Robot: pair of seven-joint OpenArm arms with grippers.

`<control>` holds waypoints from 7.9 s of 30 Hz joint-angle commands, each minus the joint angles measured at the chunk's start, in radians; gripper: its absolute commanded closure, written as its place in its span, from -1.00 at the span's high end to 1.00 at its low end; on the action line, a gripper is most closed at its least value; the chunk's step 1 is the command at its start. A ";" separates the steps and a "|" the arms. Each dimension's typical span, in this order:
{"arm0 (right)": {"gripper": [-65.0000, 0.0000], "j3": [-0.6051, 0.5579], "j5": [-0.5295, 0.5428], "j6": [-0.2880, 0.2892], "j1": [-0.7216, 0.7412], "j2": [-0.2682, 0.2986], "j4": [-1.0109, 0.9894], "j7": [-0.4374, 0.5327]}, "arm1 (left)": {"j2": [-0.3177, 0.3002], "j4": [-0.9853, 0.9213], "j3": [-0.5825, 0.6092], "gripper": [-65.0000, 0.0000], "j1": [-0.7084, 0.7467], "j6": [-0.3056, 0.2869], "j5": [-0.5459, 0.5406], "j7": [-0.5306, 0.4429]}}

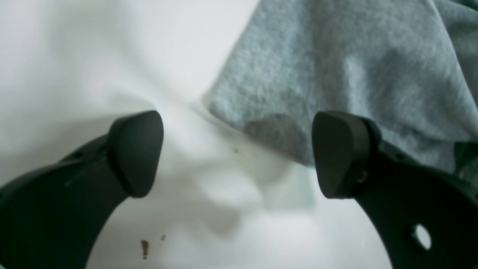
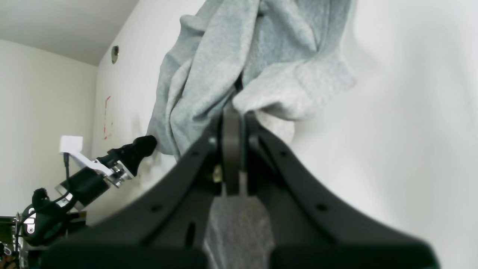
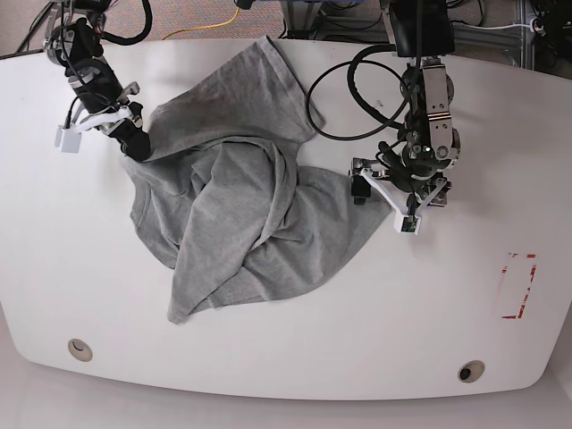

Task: Layout the t-shirt on the table in an organized manner, then fold the t-shirt properly

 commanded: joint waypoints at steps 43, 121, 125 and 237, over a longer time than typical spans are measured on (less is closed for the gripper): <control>-1.00 0.008 0.014 0.014 0.002 0.010 0.015 0.019 | 0.000 -0.099 0.115 -0.54 -0.064 -0.002 -0.108 -0.005; -1.00 -0.089 0.014 0.014 0.769 0.477 -0.517 0.019 | -0.208 0.467 -0.116 -1.00 -0.286 -0.008 -0.114 0.194; -1.00 -0.093 0.014 0.014 0.774 0.481 -0.520 0.019 | -0.242 0.469 -0.146 -1.00 -0.229 -0.008 -0.116 0.194; -1.00 0.063 -0.098 0.072 0.218 0.225 -0.347 -0.068 | -0.069 0.318 -0.236 0.47 -0.237 -0.142 -0.140 0.381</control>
